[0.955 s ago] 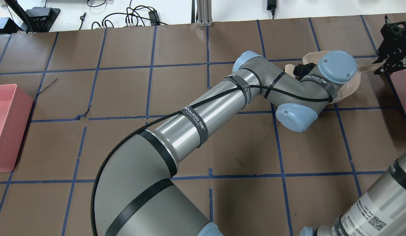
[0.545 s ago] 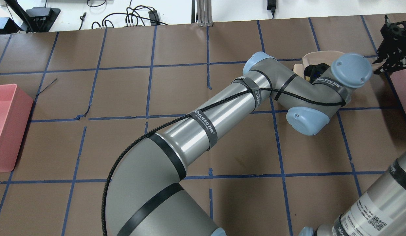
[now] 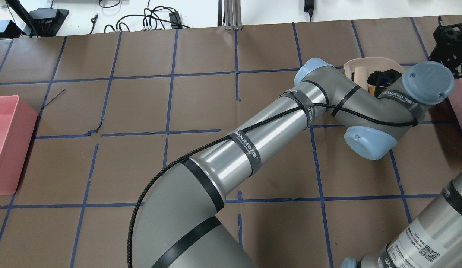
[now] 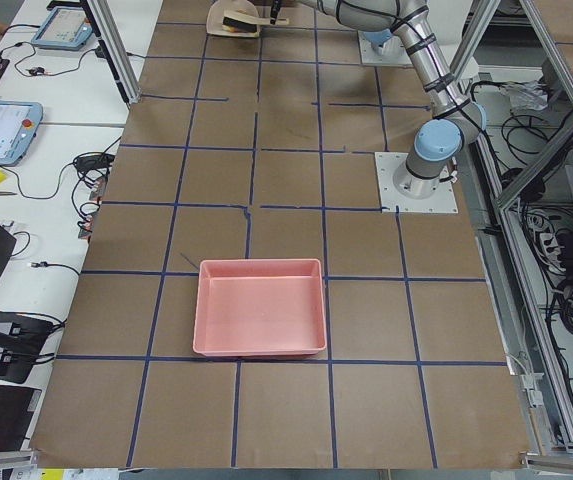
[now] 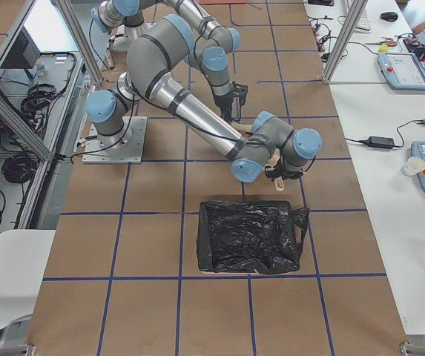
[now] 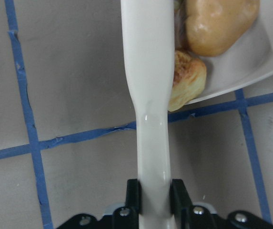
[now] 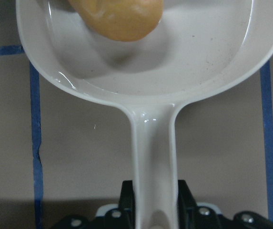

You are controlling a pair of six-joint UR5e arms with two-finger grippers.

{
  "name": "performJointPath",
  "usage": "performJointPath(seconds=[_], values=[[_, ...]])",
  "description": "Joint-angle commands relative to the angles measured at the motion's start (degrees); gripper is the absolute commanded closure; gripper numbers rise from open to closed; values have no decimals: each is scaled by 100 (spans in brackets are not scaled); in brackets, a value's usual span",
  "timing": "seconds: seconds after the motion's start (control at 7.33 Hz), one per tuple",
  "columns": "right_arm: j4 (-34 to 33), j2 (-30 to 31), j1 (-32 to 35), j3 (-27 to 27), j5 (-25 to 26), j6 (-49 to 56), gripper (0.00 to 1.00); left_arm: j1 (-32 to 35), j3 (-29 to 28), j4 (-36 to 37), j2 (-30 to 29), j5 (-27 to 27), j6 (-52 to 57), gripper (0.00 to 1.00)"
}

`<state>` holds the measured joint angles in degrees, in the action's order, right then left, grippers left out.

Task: Sweep and dump trash in nearest bin
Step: 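Sweep the cubes and potato into the dustpan with the left-held brush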

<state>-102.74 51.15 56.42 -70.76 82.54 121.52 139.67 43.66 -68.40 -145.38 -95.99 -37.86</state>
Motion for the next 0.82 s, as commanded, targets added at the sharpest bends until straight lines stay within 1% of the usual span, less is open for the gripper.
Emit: performJointPath(seconds=[0.0, 0.14, 0.41, 0.55, 0.68], values=[[0, 9, 9, 0, -1, -15, 100, 104, -408, -7, -8, 10, -11, 99], [0, 0, 61, 0, -1, -15, 100, 148, -507, -7, -8, 10, 24, 99], [0, 0, 70, 0, -36, -24, 100, 218, -516, -7, 9, 10, 77, 99], [0, 0, 79, 0, -36, -24, 100, 219, -455, -94, 114, 1, 164, 99], [0, -9, 71, 0, -45, -24, 100, 210, -377, -269, 289, -17, 496, 99]])
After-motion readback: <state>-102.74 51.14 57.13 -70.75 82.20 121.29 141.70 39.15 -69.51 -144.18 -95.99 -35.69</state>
